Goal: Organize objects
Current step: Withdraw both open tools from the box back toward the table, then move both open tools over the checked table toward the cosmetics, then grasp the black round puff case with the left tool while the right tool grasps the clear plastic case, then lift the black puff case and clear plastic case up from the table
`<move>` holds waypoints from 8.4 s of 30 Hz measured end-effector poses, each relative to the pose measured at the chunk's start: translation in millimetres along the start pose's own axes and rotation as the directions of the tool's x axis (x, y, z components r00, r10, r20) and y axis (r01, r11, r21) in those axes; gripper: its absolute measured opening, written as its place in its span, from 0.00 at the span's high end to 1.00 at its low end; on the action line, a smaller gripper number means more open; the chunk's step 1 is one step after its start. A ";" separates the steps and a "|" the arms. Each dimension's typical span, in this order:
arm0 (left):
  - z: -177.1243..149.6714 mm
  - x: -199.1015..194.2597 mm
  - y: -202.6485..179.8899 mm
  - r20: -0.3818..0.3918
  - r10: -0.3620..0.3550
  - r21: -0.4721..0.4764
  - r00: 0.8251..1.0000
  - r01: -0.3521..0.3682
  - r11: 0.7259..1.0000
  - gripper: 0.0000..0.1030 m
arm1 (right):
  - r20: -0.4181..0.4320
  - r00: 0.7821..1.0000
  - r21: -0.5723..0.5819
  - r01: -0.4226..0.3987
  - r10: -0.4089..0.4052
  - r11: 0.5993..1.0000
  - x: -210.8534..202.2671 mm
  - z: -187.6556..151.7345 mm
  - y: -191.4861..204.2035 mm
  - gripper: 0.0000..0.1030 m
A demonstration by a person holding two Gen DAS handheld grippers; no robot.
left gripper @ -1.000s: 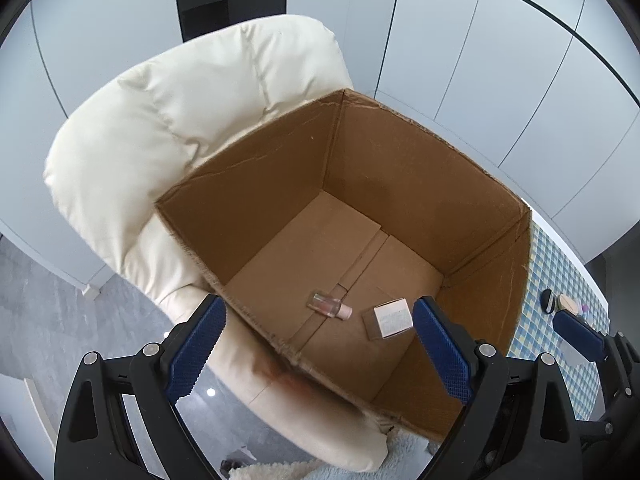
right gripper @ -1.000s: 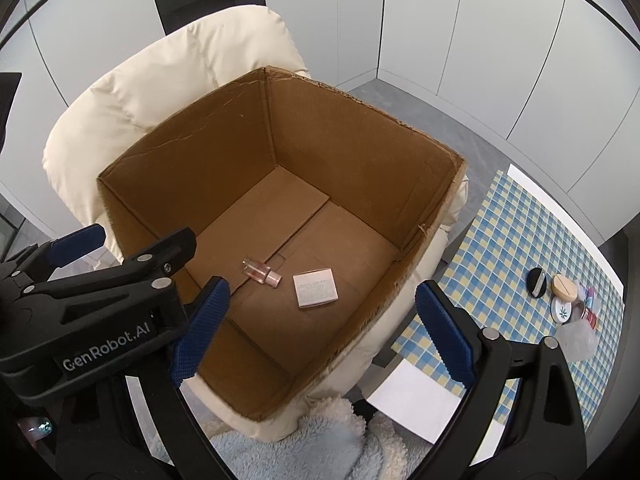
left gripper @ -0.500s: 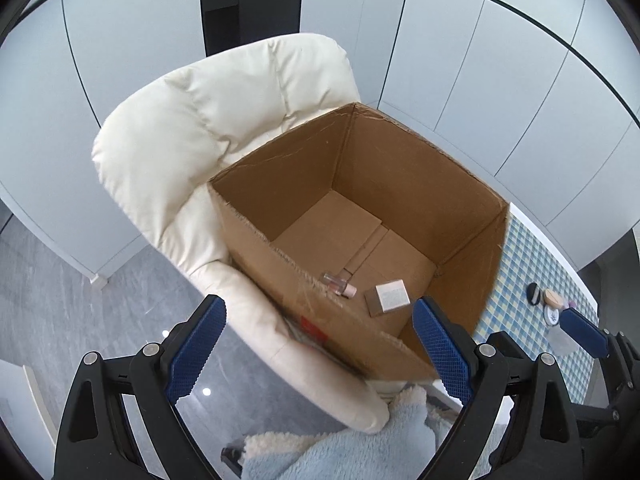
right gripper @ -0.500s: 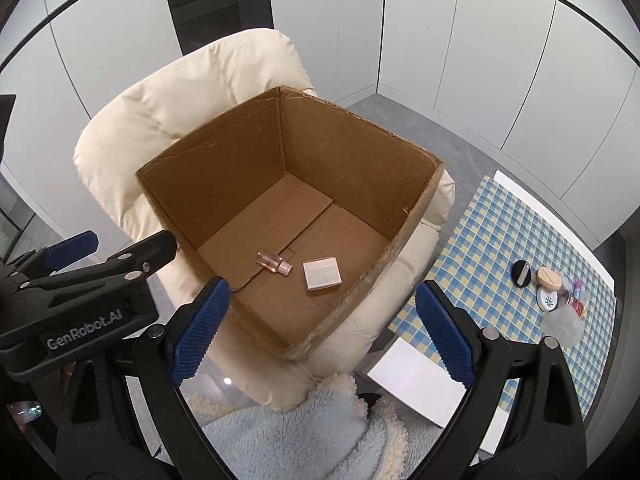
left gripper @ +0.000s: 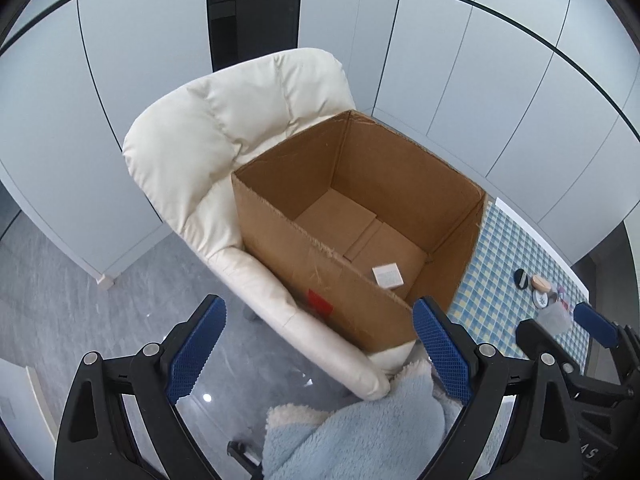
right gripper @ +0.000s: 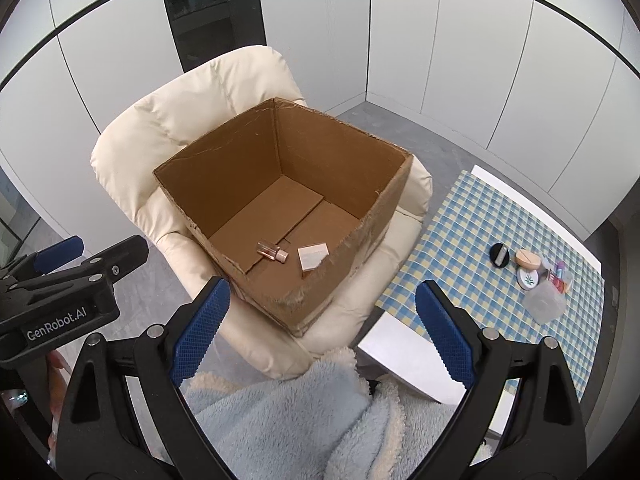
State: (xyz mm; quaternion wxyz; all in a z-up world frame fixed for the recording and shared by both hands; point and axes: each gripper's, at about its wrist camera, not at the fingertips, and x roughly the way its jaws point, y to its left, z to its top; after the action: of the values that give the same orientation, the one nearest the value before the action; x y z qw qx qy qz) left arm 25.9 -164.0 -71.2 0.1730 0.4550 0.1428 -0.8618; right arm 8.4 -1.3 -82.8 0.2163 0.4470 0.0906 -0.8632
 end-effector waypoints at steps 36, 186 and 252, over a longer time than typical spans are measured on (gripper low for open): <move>-66.7 -67.3 -21.1 0.003 -0.088 0.109 0.996 0.087 0.990 0.08 | 0.044 0.997 -0.020 0.065 -0.064 0.998 -103.8 -96.7 11.9 0.07; -69.2 337.9 -486.4 -0.250 -0.130 0.575 0.959 0.255 0.777 0.08 | -0.173 0.921 0.663 0.371 -0.349 0.650 181.4 -157.8 -484.0 0.18; 68.5 67.3 -485.0 0.025 -0.222 0.547 0.975 0.173 0.819 0.57 | -0.060 0.868 0.506 0.452 -0.493 0.734 -52.6 -24.9 -461.7 0.18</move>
State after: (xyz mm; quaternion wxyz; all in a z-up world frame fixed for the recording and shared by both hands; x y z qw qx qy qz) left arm -267.5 233.2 -47.0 -0.0466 0.4297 -0.0675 -0.8992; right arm -156.4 433.8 -71.7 -0.1313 0.4158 -0.0361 -0.8992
